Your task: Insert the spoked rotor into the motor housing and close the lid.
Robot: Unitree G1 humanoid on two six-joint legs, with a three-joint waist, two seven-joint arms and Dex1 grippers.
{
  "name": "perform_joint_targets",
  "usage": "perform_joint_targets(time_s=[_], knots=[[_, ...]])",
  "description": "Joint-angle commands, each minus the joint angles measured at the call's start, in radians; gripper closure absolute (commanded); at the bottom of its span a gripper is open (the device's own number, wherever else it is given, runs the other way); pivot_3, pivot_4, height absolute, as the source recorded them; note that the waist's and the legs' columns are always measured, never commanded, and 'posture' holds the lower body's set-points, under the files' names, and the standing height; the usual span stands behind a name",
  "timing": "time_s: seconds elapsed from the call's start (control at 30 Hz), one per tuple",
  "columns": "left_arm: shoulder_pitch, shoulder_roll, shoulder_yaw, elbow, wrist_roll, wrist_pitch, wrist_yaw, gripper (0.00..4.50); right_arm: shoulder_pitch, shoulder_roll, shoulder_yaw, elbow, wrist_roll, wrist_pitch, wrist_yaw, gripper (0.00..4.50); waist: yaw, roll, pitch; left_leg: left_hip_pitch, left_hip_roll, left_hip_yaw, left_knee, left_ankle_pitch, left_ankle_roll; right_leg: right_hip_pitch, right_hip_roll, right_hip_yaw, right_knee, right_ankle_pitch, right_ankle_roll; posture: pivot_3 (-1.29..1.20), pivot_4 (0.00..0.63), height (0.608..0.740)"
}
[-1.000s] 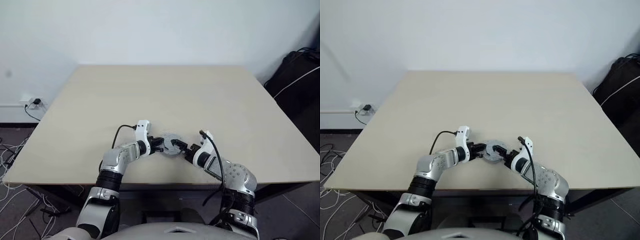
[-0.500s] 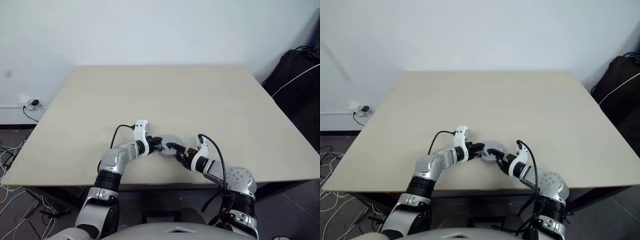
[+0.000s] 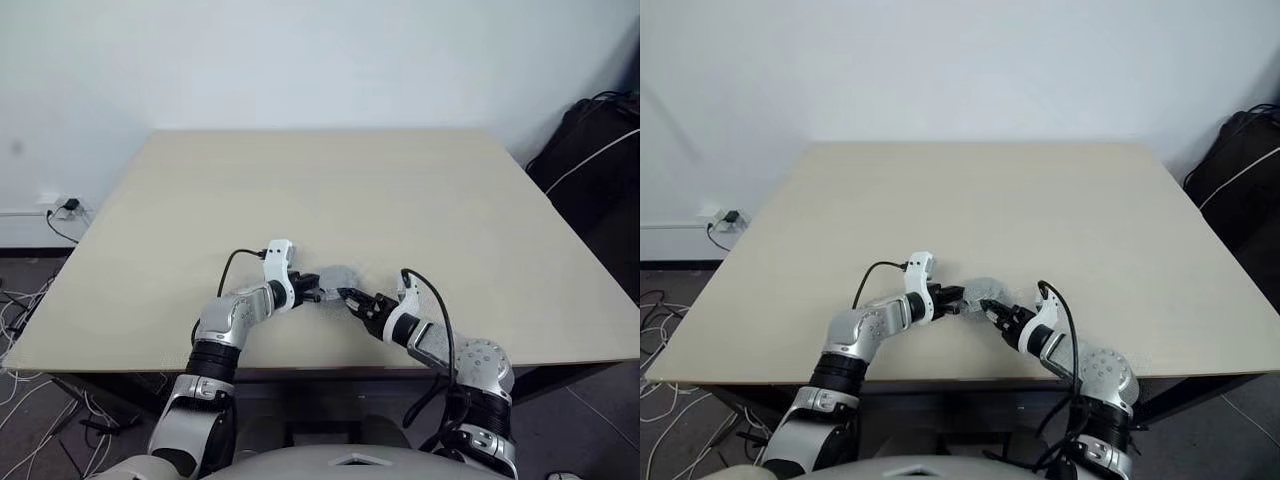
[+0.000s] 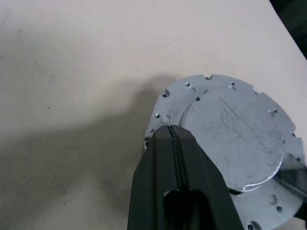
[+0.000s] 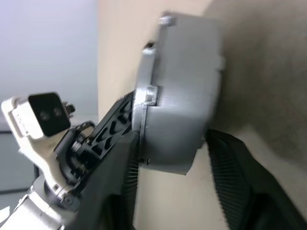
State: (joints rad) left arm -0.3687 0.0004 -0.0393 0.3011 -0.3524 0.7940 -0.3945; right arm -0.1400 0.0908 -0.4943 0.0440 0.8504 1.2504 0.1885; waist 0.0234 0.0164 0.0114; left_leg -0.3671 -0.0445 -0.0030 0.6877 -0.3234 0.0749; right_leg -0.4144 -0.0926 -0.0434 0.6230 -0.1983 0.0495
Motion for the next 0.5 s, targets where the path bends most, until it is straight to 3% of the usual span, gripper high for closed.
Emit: perform_joint_targets(time_s=[0.03, 0.3, 0.5], knots=[[0.012, -0.010, -0.027, 0.019, 0.011, 0.024, -0.002, 4.50, 0.000, 0.037, 0.016, -0.035, 0.051, -0.010, 0.000, 2.83, 0.000, 0.000, 0.000, 0.000, 0.000, 0.000, 0.000, 0.000, 0.000, 0.000, 0.000, 0.000, 0.000, 0.000, 0.000, 0.00, 0.000, 0.740], [0.017, -0.009, -0.024, 0.010, 0.009, 0.020, -0.003, 4.50, 0.008, 0.030, 0.028, -0.032, 0.061, -0.027, -0.022, 2.83, 0.001, 0.000, 0.000, 0.000, 0.000, 0.000, 0.000, 0.000, 0.000, 0.000, 0.000, 0.000, 0.000, 0.000, 0.000, 0.00, 0.000, 0.740], [0.073, -0.042, 0.073, -0.098, -0.029, -0.114, 0.040, 4.50, 0.019, 0.030, 0.029, -0.035, 0.081, -0.047, -0.028, 2.83, -0.001, 0.000, 0.000, -0.001, 0.000, 0.000, -0.001, 0.000, 0.000, 0.000, -0.001, 0.000, 0.000, 0.000, 0.000, 0.00, 0.000, 0.740]])
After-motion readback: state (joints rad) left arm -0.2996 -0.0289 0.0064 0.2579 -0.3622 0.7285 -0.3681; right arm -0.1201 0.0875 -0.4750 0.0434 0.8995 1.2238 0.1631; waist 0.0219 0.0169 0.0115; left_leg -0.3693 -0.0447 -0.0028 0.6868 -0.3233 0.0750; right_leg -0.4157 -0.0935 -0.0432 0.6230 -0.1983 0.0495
